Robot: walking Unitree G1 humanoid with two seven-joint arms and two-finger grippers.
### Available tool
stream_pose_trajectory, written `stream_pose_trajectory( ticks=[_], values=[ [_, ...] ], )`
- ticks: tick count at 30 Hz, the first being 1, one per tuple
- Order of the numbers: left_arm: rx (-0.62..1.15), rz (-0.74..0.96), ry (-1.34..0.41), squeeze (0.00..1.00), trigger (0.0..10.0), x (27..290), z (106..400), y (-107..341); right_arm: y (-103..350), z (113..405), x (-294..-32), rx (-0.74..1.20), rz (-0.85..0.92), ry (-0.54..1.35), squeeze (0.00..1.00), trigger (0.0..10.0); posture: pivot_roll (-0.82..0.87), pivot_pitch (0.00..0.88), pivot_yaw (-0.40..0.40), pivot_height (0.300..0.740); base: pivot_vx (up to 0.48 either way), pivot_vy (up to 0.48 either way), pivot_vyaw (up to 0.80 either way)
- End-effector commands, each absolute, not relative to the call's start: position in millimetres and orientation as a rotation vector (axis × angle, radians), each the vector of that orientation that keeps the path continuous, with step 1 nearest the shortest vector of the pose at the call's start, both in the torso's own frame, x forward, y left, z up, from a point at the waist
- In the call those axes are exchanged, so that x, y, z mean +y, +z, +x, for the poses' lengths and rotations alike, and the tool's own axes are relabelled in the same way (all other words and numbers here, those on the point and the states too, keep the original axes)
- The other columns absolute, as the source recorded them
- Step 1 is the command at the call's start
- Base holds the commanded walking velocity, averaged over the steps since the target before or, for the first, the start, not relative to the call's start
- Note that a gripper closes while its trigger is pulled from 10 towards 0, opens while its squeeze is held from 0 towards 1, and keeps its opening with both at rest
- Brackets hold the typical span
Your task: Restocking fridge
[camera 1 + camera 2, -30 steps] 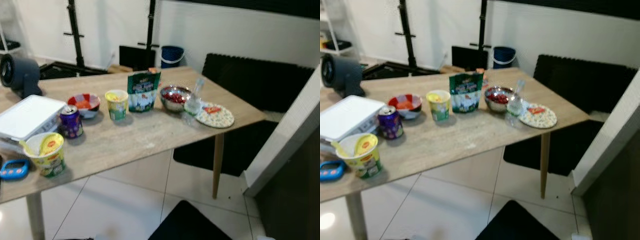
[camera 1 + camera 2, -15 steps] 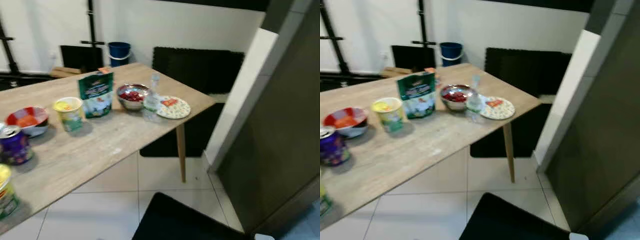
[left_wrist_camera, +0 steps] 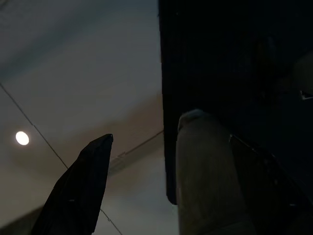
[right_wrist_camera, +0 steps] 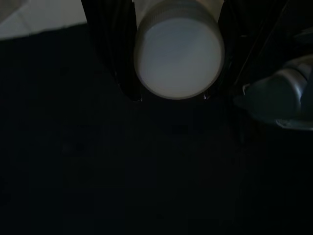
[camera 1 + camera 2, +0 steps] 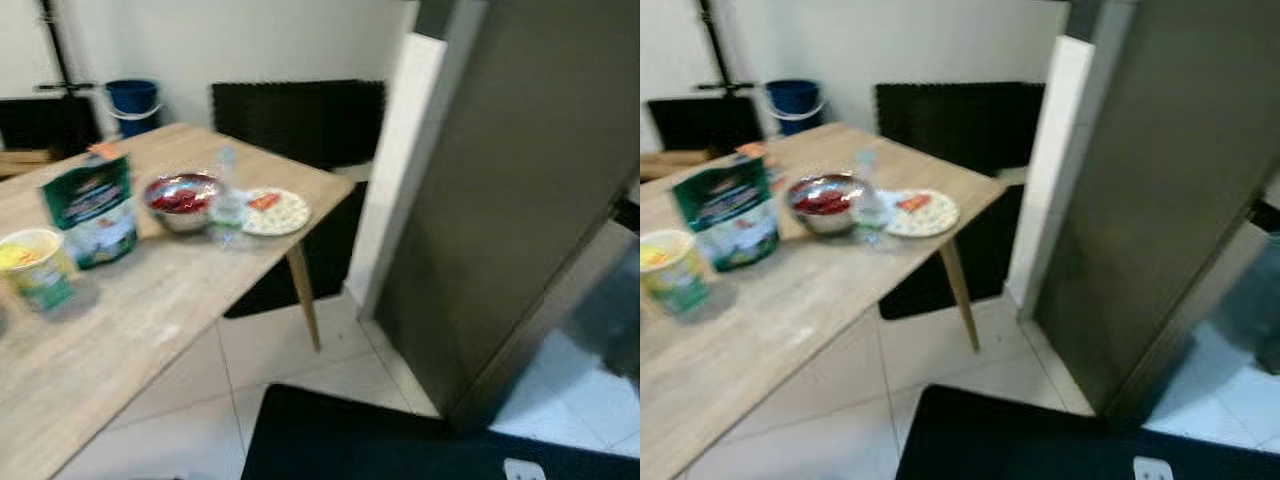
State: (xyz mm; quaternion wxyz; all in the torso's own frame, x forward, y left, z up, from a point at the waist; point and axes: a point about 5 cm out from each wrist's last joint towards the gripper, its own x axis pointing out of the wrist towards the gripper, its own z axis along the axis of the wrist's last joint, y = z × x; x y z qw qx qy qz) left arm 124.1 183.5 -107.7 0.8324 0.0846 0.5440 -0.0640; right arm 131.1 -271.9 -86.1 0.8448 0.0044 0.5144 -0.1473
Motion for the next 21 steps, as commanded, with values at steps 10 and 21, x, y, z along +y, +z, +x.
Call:
stream_pose_trajectory(
  ticks=[10, 21],
  values=[
    [1.158, 0.100, -0.130, 0.00, 10.0, 180.2, 125.5, -107.6, -84.1, 134.8, -274.3, 1.081, -0.009, -0.307, 0.00, 10.0, -0.05, 0.000, -0.055, 0.740, 0.000, 0.000, -0.80],
    [1.157, 0.086, -0.136, 0.00, 10.0, 178.2, 127.0, -107.3, -84.7, 135.3, -272.2, 1.082, -0.001, -0.309, 0.00, 10.0, -0.06, 0.000, -0.052, 0.740, 0.000, 0.000, -0.80]
  ],
)
